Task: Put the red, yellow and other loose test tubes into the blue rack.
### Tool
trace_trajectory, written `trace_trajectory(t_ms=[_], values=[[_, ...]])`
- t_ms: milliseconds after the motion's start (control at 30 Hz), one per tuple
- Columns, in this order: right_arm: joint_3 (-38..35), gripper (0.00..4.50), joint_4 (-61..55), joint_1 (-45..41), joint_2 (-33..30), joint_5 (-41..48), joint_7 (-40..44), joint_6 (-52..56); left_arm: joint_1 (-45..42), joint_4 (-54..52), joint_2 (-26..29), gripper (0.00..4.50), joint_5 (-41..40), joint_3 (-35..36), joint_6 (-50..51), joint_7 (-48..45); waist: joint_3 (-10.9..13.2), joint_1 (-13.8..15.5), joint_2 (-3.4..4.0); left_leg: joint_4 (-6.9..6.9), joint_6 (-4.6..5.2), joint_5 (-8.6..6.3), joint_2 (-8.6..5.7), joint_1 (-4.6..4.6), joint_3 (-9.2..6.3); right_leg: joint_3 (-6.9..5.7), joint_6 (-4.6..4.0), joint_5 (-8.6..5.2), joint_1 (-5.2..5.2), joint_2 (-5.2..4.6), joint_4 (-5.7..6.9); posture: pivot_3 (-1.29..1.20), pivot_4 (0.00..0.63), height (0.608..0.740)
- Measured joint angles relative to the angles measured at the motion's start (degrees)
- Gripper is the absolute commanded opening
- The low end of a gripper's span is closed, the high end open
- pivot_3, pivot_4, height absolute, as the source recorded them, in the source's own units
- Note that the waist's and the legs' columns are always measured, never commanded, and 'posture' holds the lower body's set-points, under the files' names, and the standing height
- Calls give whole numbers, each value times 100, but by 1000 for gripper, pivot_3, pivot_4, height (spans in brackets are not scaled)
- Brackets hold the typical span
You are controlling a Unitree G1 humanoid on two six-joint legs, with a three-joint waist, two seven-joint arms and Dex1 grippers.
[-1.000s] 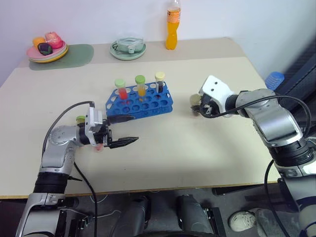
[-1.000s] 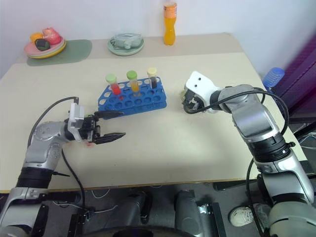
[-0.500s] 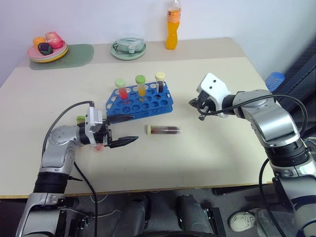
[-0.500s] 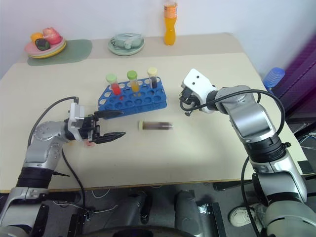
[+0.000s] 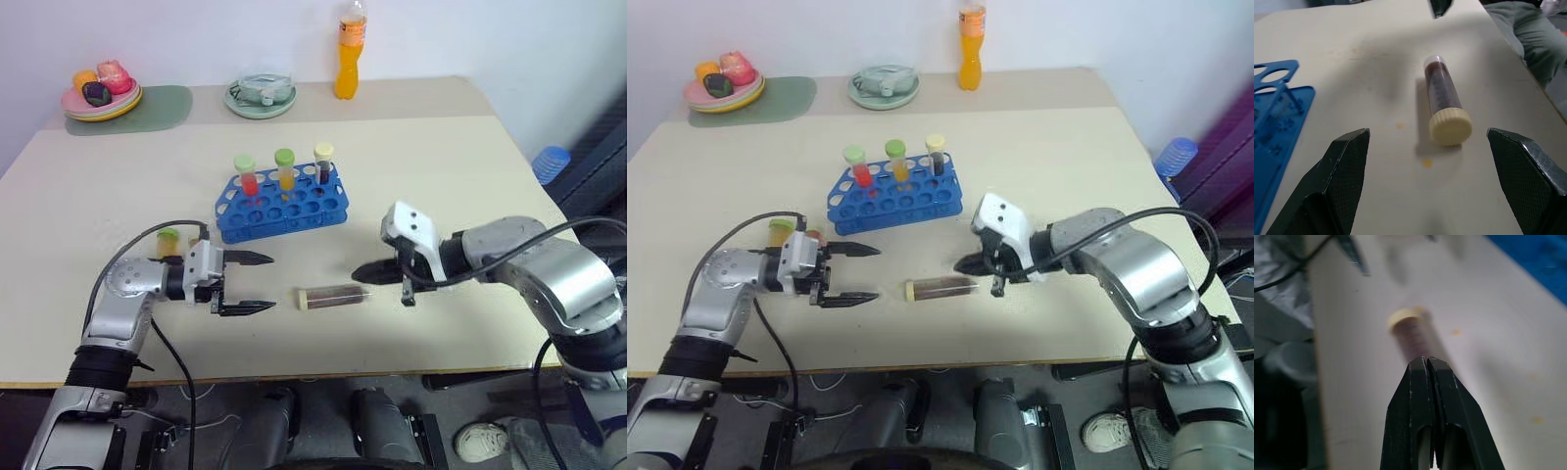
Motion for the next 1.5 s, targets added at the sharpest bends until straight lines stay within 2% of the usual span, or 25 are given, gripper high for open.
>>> trace_trajectory(t_ms=[33, 267, 300, 533, 867, 1333, 1500], values=[[-18, 849, -30, 0, -2, 5, -43, -9, -66, 24, -13, 3931, 25, -23, -26, -3, 0, -7, 0, 0, 0, 0, 4, 0, 0, -1, -1, 0, 0, 2, 0, 0, 150, 740], [125, 4301, 34, 152, 34, -236, -543, -418, -230, 70, -108, 3931, 28, -75, -6, -65, 0, -63, 0, -5, 0, 0, 6, 0, 1, -2, 0, 1, -2, 3, -4, 0, 150, 740], [137, 4416, 43, 151, 53, -254, -609, -439, -230, 71, -105, 3931, 26, -73, 7, -91, 0, -57, 0, -5, 0, 0, 6, 0, 1, -2, 0, 1, -2, 3, -4, 0, 150, 740], [495, 4416, 131, -118, 330, -356, -1110, -19, -205, 127, 102, 3931, -83, -42, 32, -310, 0, -61, 0, -4, 0, 0, 6, 0, 1, -2, -1, 2, -1, 3, -5, 0, 150, 740], [1492, 4416, 806, -792, 717, -806, -1368, 190, -194, 233, 187, 3931, -76, -32, -15, -279, 0, -58, 0, -4, 0, 0, 6, 0, 1, -3, -1, 2, -1, 4, -7, 0, 150, 740], [1925, 4416, 2243, -1325, 1721, -1337, -1497, -77, -93, 304, 352, 3931, -79, 95, -33, -49, 0, -78, 0, -6, -1, 1, 6, 1, 1, -4, -1, 3, -5, 7, -3, 0, 150, 740], [2148, 4416, 2794, -1513, 1894, -1676, -1502, -286, -50, 307, 493, 3931, -78, 245, -39, 33, 0, -82, 1, -5, -1, 1, 6, 0, 1, -4, -1, 4, -9, 8, -2, 0, 150, 740]])
